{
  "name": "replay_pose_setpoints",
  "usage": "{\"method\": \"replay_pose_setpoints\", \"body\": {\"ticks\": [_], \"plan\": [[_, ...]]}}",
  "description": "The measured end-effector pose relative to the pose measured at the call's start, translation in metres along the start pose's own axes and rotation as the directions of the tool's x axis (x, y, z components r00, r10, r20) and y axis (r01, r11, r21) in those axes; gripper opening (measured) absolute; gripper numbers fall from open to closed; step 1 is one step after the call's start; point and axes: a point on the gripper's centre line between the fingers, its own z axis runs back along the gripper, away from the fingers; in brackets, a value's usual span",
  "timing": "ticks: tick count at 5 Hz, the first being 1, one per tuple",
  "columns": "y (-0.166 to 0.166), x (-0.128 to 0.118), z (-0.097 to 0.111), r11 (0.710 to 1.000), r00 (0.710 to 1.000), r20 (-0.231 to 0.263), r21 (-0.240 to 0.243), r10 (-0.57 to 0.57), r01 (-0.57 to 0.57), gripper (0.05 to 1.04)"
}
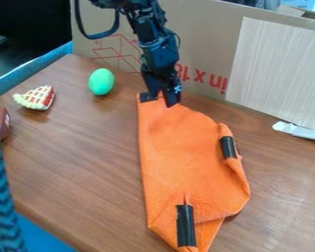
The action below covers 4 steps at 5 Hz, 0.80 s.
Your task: Fold fabric from top left to bottom right
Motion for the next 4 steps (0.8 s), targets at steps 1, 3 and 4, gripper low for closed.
{"method": "replay_pose_setpoints", "body": {"ticks": [1,3,4], "plan": [[0.005,-0.001,0.0,0.999,1.0,0.009,0.029,-0.013,0.013,1.0],[0.018,-0.01,0.019,0.999,0.998,0.06,0.053,-0.017,0.014,1.0],[0.019,-0.01,0.019,0.998,0.998,0.06,0.057,-0.014,0.011,1.0]]}}
